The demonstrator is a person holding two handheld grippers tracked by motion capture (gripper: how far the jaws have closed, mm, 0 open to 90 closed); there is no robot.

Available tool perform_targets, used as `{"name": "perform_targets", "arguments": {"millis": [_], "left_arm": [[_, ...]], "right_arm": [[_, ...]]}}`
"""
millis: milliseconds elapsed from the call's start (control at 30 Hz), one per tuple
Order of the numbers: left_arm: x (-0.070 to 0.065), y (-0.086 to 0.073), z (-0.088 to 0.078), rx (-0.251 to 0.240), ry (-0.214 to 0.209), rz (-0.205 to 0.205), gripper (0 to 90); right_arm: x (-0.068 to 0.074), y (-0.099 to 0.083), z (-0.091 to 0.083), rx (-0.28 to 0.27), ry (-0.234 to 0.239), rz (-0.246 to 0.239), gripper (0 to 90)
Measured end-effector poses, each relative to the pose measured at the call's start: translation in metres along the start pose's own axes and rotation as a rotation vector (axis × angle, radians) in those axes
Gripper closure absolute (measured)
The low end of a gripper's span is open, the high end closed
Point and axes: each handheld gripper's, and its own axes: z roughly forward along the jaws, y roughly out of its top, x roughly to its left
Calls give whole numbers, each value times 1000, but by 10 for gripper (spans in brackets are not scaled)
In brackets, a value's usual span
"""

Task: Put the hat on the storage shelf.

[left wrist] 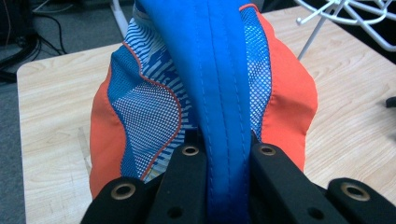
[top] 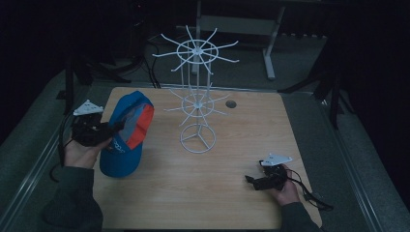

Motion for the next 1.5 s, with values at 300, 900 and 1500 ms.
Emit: {"name": "perform_targets", "arguments": {"millis": [300,900,1500], "left_arm": [[0,6,-7,-43,-7,-10,883],[3,16,-18,-106,-28,-28,884],[3,28,-28,-138,-31,-24,884]], "right_arm": [[0,0,0,0,0,2,107],[0,0,0,1,1,2,107],[0,0,0,0,0,0,107]]}}
